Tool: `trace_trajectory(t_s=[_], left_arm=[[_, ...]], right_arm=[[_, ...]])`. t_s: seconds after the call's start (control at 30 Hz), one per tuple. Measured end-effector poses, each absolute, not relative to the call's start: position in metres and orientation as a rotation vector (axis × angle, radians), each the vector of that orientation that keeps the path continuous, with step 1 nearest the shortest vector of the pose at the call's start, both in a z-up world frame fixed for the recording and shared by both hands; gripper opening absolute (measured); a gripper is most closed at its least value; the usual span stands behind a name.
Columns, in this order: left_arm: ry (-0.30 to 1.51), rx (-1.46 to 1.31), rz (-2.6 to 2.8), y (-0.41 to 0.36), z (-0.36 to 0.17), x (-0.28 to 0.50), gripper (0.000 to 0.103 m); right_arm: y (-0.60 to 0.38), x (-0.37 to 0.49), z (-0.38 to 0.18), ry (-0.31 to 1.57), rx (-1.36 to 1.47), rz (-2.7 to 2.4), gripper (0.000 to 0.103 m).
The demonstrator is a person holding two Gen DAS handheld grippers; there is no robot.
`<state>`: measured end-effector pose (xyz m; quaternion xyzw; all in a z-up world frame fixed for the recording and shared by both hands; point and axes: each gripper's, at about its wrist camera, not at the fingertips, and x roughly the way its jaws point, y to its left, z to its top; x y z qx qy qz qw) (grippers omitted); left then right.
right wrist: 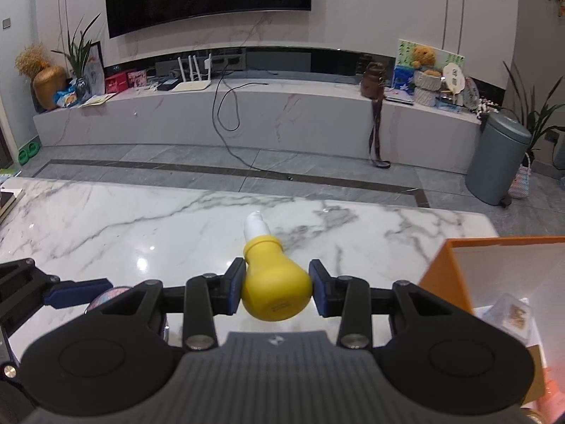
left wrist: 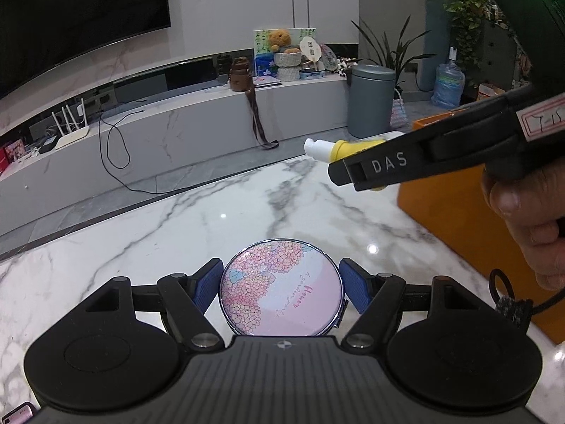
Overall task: Organize rigid objects
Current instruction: 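Lift and carry the pink compact and yellow bottle over the orange box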
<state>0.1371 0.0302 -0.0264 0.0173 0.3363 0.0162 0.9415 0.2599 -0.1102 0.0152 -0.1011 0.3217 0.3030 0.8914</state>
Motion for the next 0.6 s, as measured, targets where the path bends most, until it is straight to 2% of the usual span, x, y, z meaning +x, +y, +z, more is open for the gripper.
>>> trace_trajectory(t_s=[0.6], left_arm=[[0.637, 0.092, -0.035, -0.018, 0.004, 0.131, 0.083]], right_arm=[[-0.181, 0.252, 0.062, 0.587, -0.147, 0.575, 0.039]])
